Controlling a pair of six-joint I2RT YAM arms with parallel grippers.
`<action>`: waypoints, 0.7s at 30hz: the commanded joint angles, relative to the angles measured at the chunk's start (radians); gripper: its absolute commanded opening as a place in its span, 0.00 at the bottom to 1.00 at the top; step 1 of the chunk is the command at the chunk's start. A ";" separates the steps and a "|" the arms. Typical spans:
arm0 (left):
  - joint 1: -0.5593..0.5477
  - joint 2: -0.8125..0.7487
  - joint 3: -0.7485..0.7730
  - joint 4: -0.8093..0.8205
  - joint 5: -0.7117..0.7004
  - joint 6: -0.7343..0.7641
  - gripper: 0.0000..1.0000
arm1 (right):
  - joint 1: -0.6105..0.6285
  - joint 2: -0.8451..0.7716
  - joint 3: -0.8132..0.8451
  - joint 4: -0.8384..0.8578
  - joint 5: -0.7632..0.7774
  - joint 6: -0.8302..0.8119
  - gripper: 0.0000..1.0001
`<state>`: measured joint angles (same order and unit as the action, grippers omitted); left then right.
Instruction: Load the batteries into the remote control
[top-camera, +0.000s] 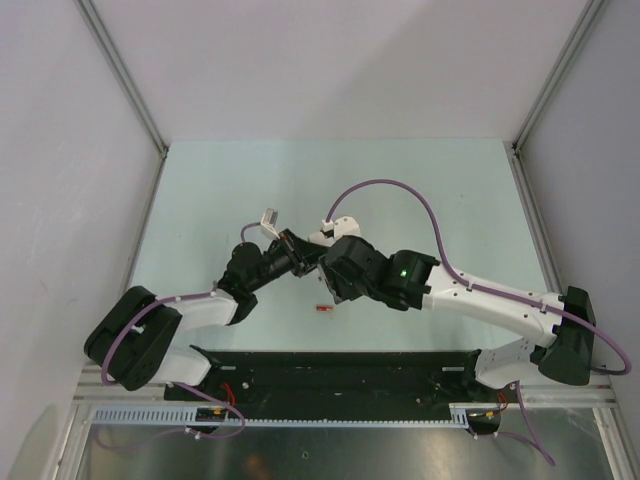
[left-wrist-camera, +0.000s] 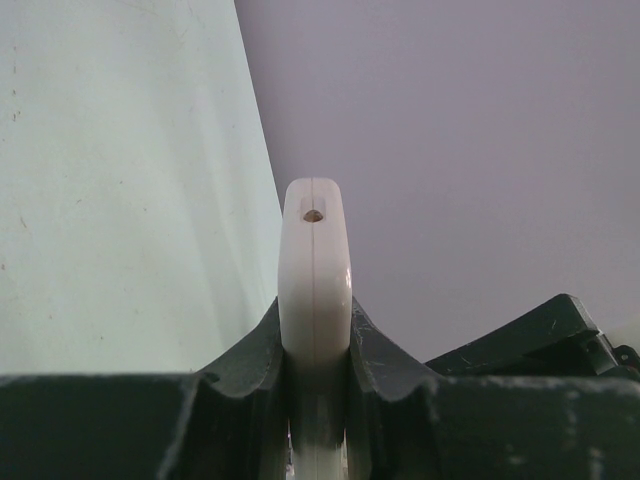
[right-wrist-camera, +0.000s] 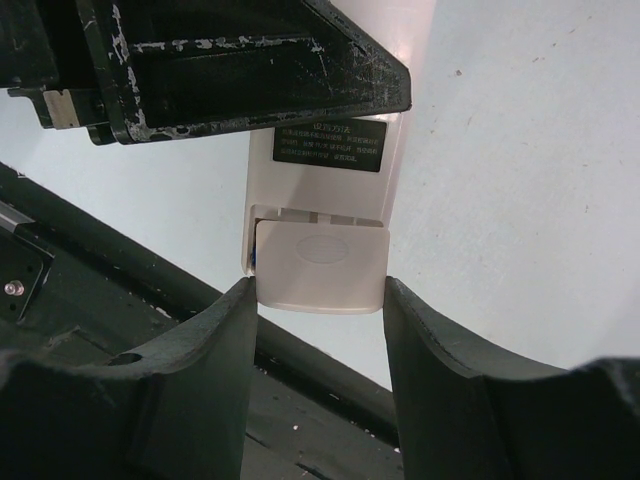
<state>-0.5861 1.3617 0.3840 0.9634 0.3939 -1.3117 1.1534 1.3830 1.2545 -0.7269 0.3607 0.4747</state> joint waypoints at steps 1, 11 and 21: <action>-0.015 0.008 0.036 0.060 -0.009 -0.018 0.00 | 0.009 -0.012 0.057 0.029 0.047 0.001 0.36; -0.020 0.002 0.035 0.060 -0.033 -0.020 0.00 | 0.014 -0.002 0.057 0.041 0.060 0.010 0.36; -0.031 -0.015 0.038 0.060 -0.024 -0.034 0.00 | 0.008 0.025 0.057 0.050 0.069 0.008 0.36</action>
<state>-0.5964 1.3655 0.3840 0.9695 0.3588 -1.3201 1.1614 1.3926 1.2594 -0.7277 0.3927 0.4755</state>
